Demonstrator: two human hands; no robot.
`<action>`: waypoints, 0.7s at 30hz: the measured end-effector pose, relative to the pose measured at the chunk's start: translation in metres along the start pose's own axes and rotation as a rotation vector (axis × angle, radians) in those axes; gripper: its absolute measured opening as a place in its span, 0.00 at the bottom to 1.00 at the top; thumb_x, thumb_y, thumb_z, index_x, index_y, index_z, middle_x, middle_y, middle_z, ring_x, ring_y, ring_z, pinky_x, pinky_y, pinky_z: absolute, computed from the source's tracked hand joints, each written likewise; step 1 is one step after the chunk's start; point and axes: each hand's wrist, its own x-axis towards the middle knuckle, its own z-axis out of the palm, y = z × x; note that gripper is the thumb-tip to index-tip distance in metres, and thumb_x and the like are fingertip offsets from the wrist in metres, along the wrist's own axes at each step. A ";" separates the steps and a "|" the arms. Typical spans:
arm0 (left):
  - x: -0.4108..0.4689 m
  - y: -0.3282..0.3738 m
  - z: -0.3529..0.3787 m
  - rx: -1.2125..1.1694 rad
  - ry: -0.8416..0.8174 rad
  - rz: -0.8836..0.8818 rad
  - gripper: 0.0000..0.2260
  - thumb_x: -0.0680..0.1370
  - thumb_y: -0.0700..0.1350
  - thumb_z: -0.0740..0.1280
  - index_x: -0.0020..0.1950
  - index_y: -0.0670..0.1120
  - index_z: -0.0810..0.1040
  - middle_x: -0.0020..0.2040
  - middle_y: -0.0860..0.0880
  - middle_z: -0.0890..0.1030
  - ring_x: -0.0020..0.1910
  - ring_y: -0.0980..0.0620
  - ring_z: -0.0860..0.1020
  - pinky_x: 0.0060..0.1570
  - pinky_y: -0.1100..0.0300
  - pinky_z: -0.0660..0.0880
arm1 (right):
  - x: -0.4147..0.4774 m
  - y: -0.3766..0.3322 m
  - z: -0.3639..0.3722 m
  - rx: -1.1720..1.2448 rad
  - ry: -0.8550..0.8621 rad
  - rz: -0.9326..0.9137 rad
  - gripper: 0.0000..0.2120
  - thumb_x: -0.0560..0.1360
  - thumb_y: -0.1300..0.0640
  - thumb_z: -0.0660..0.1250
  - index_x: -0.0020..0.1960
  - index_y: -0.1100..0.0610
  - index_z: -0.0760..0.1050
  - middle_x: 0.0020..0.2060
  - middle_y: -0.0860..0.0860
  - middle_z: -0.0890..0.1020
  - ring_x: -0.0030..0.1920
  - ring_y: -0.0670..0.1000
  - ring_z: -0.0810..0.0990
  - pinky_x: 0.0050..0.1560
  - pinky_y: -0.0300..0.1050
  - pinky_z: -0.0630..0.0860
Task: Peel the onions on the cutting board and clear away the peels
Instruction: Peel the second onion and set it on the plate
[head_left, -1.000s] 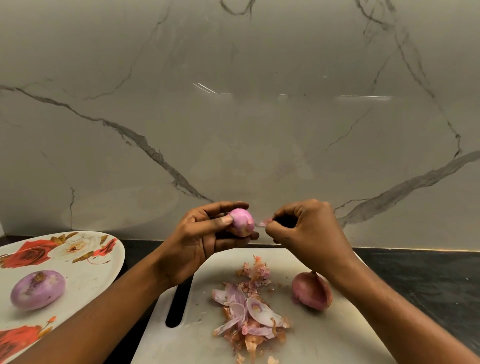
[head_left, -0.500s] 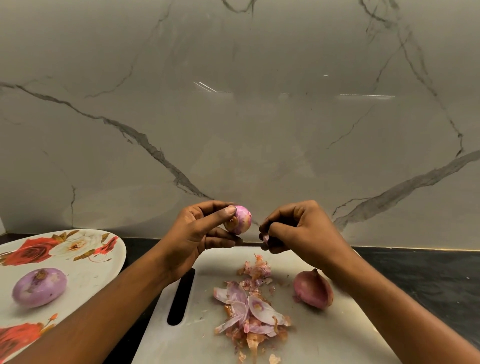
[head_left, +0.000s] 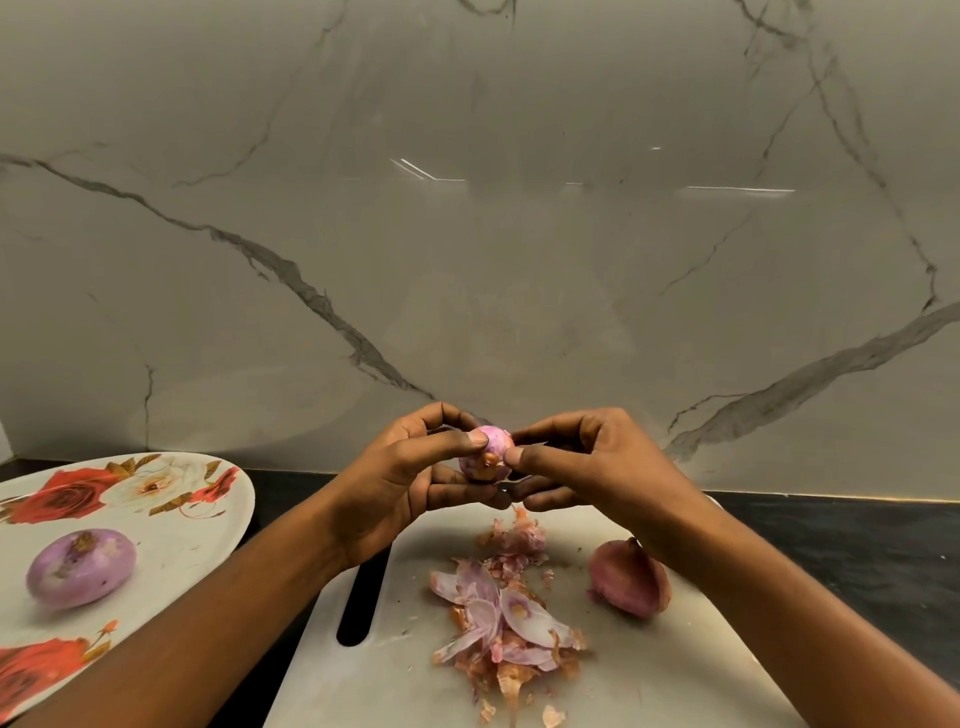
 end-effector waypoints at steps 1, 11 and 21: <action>0.000 -0.001 0.000 -0.014 -0.019 -0.002 0.22 0.75 0.43 0.73 0.67 0.39 0.75 0.59 0.35 0.85 0.54 0.30 0.85 0.50 0.52 0.86 | 0.001 0.001 -0.001 -0.020 0.002 -0.008 0.13 0.77 0.58 0.76 0.61 0.58 0.84 0.45 0.56 0.90 0.47 0.56 0.90 0.51 0.49 0.87; 0.002 -0.001 -0.002 -0.070 -0.102 0.037 0.17 0.83 0.41 0.68 0.71 0.41 0.78 0.65 0.35 0.82 0.61 0.36 0.83 0.62 0.48 0.81 | 0.004 0.007 -0.004 -0.053 0.097 -0.123 0.15 0.73 0.59 0.80 0.58 0.57 0.86 0.46 0.51 0.90 0.48 0.51 0.90 0.54 0.49 0.87; 0.002 -0.001 0.019 0.248 0.158 0.201 0.17 0.77 0.45 0.74 0.66 0.47 0.81 0.59 0.45 0.86 0.56 0.44 0.87 0.52 0.53 0.85 | 0.001 0.001 -0.005 -0.044 0.147 -0.152 0.07 0.77 0.56 0.77 0.47 0.60 0.88 0.39 0.56 0.89 0.43 0.54 0.90 0.49 0.49 0.87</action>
